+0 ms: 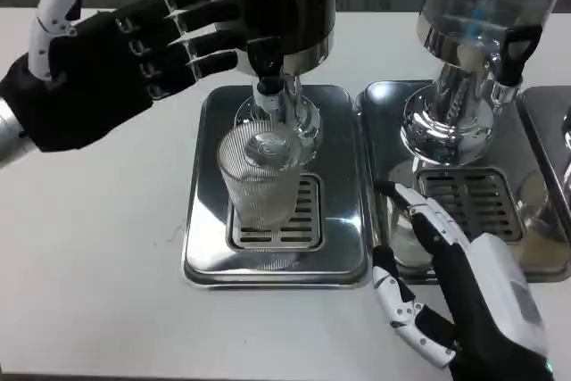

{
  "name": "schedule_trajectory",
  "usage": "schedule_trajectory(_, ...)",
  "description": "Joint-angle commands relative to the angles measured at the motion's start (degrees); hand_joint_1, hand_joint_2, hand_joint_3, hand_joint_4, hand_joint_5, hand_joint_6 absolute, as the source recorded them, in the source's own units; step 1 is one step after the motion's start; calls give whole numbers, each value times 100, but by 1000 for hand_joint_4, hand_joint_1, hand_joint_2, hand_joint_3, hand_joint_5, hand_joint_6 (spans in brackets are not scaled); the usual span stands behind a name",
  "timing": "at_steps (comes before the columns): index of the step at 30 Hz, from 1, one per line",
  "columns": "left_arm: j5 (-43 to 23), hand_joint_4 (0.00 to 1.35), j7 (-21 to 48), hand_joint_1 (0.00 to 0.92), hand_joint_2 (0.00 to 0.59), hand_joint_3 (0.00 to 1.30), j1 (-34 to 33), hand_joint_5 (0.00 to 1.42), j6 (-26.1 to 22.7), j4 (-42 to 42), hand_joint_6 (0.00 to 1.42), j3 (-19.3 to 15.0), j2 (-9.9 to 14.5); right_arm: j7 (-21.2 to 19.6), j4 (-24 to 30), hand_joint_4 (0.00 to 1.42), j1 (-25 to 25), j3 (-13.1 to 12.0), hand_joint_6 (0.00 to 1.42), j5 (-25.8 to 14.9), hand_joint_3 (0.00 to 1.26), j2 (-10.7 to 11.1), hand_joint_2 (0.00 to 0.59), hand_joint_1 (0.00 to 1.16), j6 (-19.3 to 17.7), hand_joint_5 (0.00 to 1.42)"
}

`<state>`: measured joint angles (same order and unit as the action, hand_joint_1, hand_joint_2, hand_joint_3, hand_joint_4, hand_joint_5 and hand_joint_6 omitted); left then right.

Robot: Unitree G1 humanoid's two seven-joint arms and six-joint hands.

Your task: Grasp the cup under the faucet to collect the drink, then remove the cup.

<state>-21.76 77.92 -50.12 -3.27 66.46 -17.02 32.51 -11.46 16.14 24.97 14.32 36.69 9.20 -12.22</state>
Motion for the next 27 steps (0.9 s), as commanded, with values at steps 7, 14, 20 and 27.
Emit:
schedule_trajectory(7,167,107,-124,0,165,202,-89,132,223,-4,74,100,-206,-97,-57,119,11,21,197,-49,159,-89,521,473,-19,86)
schedule_trajectory(14,272,86,-203,0,165,193,-144,115,268,4,74,123,-368,-114,-44,124,46,19,197,-44,159,-120,521,470,-22,86)
schedule_trajectory(20,291,79,-237,0,165,180,-195,104,306,16,74,116,-434,-126,-35,127,61,18,197,-31,159,-137,521,468,-19,86)
schedule_trajectory(27,291,78,-302,0,164,187,-264,103,362,33,74,100,-461,-130,-47,128,65,16,197,-49,159,-165,521,467,-23,86)
